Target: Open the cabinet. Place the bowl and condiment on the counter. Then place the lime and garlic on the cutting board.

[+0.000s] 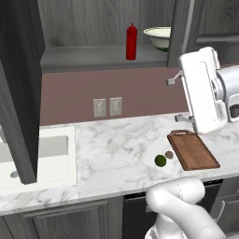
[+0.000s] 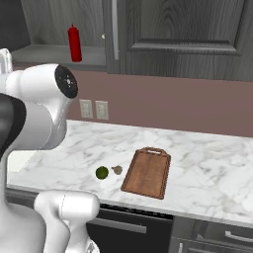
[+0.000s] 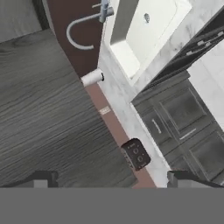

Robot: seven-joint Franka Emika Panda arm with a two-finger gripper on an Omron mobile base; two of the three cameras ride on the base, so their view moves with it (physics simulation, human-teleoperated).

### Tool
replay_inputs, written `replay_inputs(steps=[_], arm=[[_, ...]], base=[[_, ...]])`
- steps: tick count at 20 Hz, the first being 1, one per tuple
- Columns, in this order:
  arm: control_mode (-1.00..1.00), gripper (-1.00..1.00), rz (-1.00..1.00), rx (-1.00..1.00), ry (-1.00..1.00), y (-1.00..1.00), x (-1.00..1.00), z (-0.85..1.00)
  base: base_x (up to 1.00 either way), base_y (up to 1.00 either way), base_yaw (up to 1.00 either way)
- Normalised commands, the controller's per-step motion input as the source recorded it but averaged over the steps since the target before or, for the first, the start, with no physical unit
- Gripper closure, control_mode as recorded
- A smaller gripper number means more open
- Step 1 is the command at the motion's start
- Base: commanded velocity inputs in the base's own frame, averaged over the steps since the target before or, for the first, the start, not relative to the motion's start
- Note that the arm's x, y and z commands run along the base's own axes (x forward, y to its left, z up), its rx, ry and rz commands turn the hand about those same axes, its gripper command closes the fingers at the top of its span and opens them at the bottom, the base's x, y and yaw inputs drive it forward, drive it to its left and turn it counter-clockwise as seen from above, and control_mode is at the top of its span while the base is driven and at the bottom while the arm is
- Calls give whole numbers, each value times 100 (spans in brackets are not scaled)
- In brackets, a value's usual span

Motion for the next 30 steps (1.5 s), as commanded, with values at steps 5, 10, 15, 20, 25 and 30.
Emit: replay_inputs(steps=[5,10,15,20,25,30], arm=[[-100,-100,-3,-18,-14,-33,0,2],[-100,-100,0,-22,-14,-26,3,0],[-100,-100,0,-23,-16,-25,8,0],[-100,-100,0,-23,-18,-28,9,0],[-100,-100,0,-23,-16,-25,11,0],[-100,-100,0,-18,-19,-25,7,0]], base=[[0,0,0],[0,0,0],[0,0,0],[0,0,0],[0,0,0],[0,0,0]])
